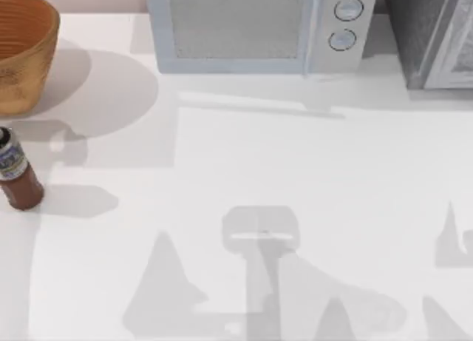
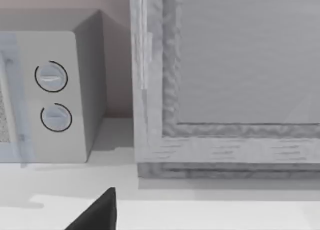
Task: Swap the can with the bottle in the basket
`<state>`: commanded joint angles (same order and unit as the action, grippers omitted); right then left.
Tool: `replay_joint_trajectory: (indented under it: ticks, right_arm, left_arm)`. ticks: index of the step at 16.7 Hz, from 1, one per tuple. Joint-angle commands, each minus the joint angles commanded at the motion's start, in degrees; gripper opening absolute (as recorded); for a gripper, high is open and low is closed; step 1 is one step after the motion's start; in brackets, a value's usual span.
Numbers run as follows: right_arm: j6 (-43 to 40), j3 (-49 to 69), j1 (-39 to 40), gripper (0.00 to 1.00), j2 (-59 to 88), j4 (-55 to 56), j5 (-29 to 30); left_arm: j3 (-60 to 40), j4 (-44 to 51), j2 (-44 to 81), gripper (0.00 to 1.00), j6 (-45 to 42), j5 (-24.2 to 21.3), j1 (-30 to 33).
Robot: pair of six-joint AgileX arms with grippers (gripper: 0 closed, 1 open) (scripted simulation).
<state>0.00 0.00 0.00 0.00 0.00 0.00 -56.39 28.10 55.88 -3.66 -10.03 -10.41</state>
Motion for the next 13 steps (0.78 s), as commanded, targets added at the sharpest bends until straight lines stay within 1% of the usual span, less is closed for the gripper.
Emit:
replay_joint_trajectory:
  ticks: [4, 8, 13]
  right_arm:
    - [0.0, 0.0, 0.0, 1.00, 0.0, 0.0, 0.0]
    - [0.0, 0.0, 0.0, 1.00, 0.0, 0.0, 0.0]
    - [0.0, 0.0, 0.0, 1.00, 0.0, 0.0, 0.0]
  left_arm:
    - [-24.2, 12.7, 25.4, 1.00, -2.2, -3.3, -2.7]
    - [-47.7, 24.8, 50.2, 1.00, -4.8, -5.7, -4.6]
    - [-72.5, 37.3, 76.2, 1.00, -7.8, -7.4, -5.6]
